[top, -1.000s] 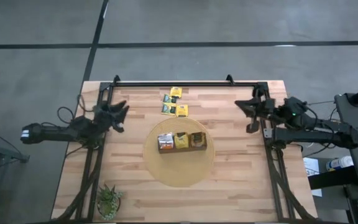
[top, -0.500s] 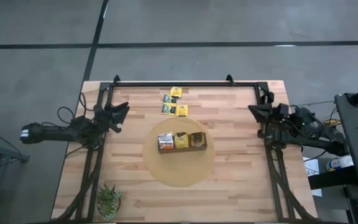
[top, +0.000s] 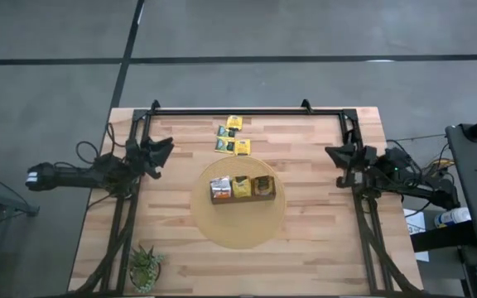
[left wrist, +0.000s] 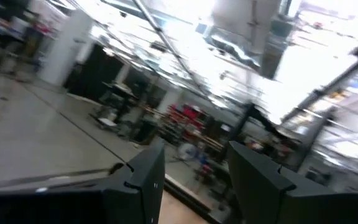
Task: Pick & Place Tea
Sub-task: Put the yellow tea bag into the wooden organizer
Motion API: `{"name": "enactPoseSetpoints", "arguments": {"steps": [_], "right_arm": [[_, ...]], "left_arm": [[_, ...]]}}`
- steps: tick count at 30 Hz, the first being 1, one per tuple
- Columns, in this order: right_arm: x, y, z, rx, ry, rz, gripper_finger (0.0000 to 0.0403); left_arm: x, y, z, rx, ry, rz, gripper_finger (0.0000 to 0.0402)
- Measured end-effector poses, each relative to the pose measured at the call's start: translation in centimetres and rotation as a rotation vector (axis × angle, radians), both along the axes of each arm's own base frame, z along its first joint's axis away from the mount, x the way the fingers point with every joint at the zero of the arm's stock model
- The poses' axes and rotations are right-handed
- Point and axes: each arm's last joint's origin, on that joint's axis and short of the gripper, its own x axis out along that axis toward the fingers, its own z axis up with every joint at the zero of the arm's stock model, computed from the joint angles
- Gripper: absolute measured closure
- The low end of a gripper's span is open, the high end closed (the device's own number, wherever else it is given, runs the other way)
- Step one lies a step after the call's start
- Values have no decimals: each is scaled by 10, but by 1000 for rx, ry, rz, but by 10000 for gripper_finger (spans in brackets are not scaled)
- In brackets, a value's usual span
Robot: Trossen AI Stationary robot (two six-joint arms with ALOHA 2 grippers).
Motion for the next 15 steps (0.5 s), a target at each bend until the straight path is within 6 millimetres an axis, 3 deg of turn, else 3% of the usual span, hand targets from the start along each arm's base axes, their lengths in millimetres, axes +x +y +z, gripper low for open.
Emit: {"name": "enactPoseSetpoints", "arguments": {"steps": [10, 15], "right_arm": [[10, -2, -33, -16, 110, -13, 394], [11, -2, -37, -19, 147, -14, 394]], "left_arm": [[0, -1, 1, -38, -30, -48, 235], [0, -1, 5, -33, -42, -54, 235]]}}
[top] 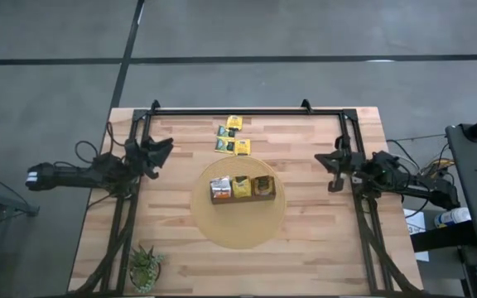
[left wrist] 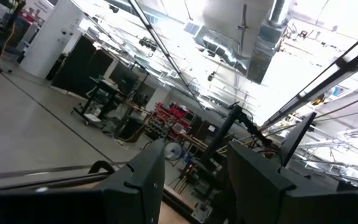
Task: Pick & Place Tea
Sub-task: Put the yellow tea bag into the wooden organizer
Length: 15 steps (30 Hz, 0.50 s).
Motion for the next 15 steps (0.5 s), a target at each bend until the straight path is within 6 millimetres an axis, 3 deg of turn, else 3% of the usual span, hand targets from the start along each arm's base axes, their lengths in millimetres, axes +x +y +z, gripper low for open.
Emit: {"name": "enactPoseSetpoints", "arguments": {"steps": [15], "right_arm": [[4, -3, -23, 23, 252, -81, 394]], "left_arm": [[6, -1, 16, 69, 35, 1, 235]]}}
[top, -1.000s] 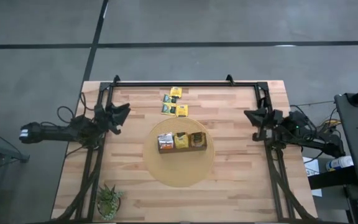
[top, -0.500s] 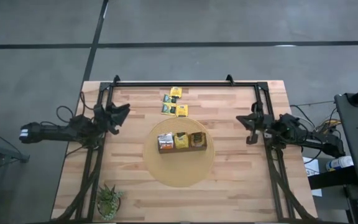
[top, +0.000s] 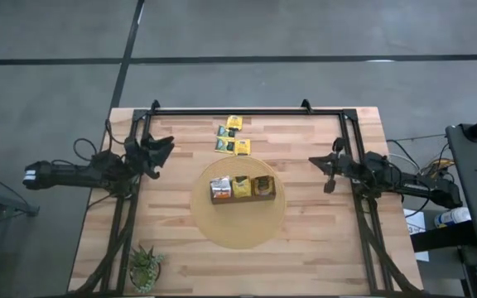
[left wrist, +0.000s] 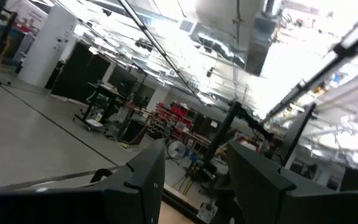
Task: Pick & Place Tea
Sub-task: Put the yellow tea bag into the wooden organizer
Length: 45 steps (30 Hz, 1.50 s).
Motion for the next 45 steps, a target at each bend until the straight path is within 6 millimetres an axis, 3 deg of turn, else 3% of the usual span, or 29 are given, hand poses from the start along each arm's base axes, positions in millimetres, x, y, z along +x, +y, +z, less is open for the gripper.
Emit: {"name": "enactPoseSetpoints", "arguments": {"steps": [11, 22, 25, 35, 45], "right_arm": [[2, 0, -3, -39, 49, 1, 394], [2, -1, -3, -24, 50, 0, 394], [2, -1, -3, -17, 48, 0, 394], [3, 0, -3, -21, 50, 1, 394], [3, 0, -3, -21, 50, 1, 394]], "left_arm": [[24, 0, 24, 83, 153, 12, 235], [68, 4, 45, 79, 522, 83, 235], [81, 9, 54, 71, 531, 120, 235], [116, 47, 42, 33, 739, 254, 235], [136, 96, 21, -58, 836, 218, 235]]}}
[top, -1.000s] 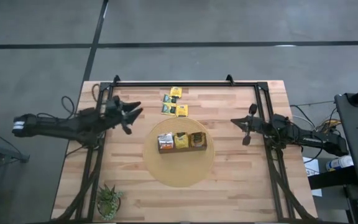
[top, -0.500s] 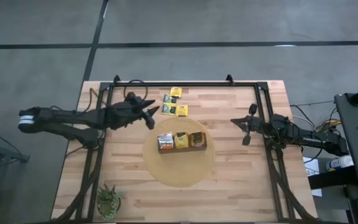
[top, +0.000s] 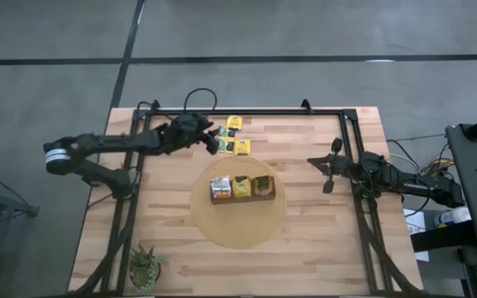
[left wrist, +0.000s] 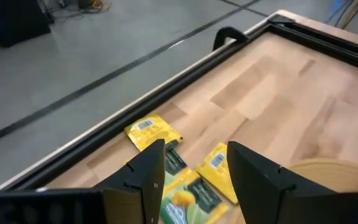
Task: Pick & Place Tea
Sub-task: Put the yellow tea bag into the wooden organizer
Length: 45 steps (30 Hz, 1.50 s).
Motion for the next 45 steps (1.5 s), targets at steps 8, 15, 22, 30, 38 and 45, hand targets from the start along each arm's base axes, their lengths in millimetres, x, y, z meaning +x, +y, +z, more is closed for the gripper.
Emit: {"name": "enactPoseSetpoints", "arguments": {"steps": [8, 15, 22, 30, 38, 45], "right_arm": [[0, 0, 0, 0, 0, 0, 394], [0, 0, 0, 0, 0, 0, 394], [0, 0, 0, 0, 0, 1, 394], [0, 0, 0, 0, 0, 1, 394], [0, 0, 0, 0, 0, 0, 394], [0, 0, 0, 0, 0, 0, 394]], "left_arm": [[28, 24, -11, -44, 58, -51, 235], [60, 42, -15, -31, 148, -80, 235], [79, 60, -27, -55, 272, -85, 235], [81, 82, -31, -59, 300, -45, 235], [76, 88, -32, -76, 320, -25, 235], [73, 91, -36, -100, 332, -40, 235]]}}
